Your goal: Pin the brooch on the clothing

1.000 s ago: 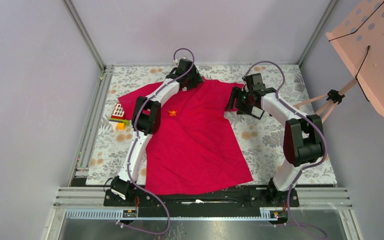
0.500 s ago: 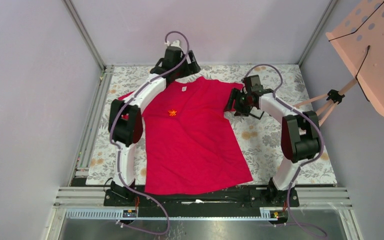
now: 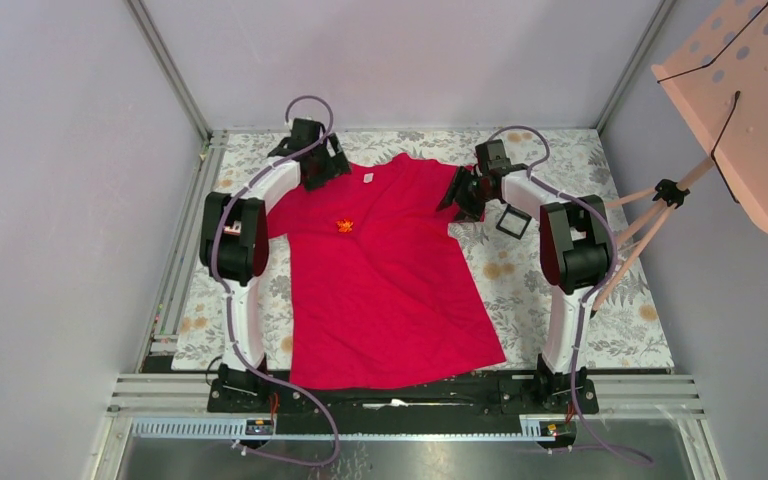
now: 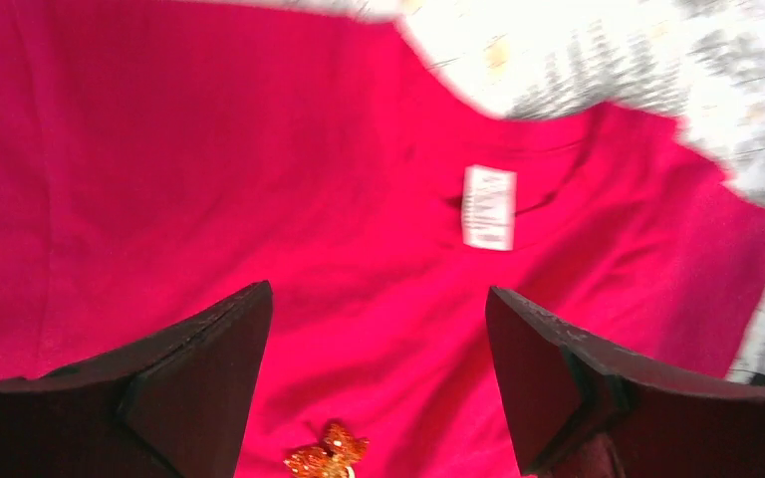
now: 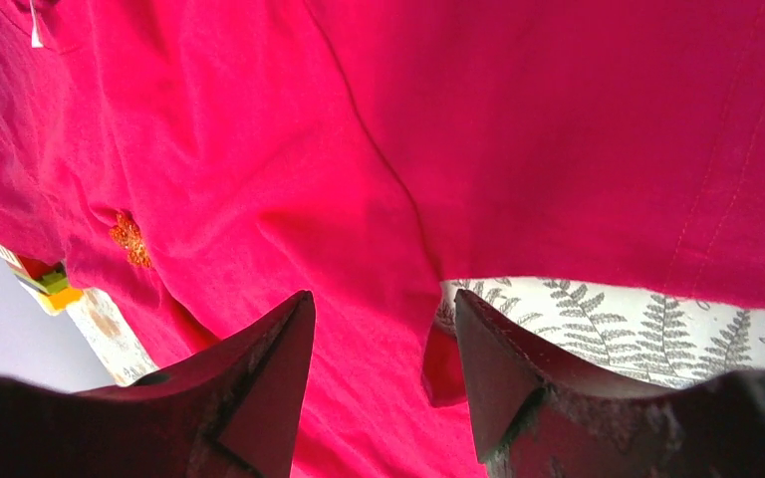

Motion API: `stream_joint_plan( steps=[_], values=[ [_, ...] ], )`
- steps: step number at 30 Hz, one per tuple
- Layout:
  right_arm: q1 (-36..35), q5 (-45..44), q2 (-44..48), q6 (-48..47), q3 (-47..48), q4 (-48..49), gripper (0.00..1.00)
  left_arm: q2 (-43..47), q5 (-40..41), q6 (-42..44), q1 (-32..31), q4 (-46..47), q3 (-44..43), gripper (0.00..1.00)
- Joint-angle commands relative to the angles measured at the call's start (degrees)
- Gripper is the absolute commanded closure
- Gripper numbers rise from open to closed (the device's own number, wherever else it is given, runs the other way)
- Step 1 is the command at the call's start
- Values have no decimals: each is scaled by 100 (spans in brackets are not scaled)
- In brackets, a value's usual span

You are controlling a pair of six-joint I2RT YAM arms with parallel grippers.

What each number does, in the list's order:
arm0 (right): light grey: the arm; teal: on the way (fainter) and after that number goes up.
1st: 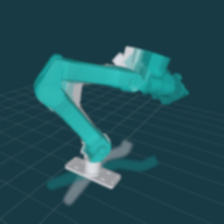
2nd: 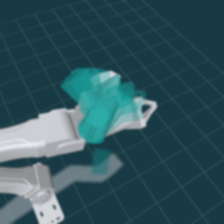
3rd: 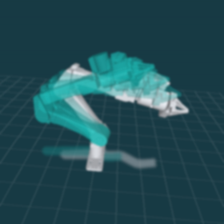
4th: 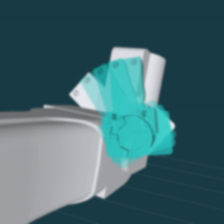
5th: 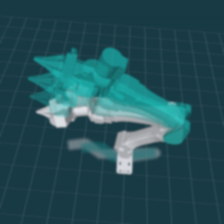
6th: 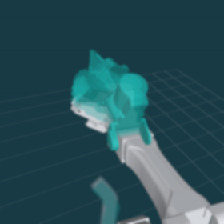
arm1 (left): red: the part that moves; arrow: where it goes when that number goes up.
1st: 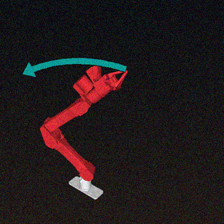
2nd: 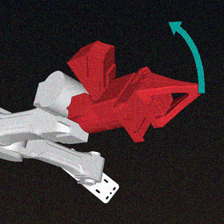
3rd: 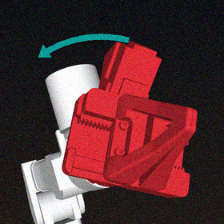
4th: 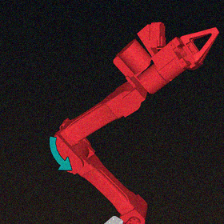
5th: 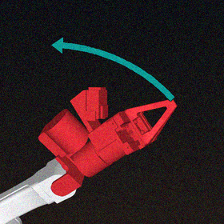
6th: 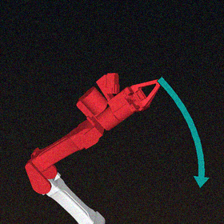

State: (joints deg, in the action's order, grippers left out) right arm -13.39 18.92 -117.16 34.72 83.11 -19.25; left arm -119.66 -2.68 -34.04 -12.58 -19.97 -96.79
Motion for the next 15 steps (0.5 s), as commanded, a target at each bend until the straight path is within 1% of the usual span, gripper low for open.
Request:
stream_joint_plan(
  steps=[1,7,11,15],
  values=[
    [-35,-75,-176,199,347,-184,39,-538,-262,-307,124,-262,-388,16],
    [-113,-201,-225,186,313,-355,40,-916,-259,-447,318,-236,-519,16],
    [-134,-289,-153,214,101,-308,40,-949,-141,-533,423,-173,-405,16],
    [-177,-215,-237,244,135,-238,41,-904,-126,-667,555,20,-183,16]
  ],
)
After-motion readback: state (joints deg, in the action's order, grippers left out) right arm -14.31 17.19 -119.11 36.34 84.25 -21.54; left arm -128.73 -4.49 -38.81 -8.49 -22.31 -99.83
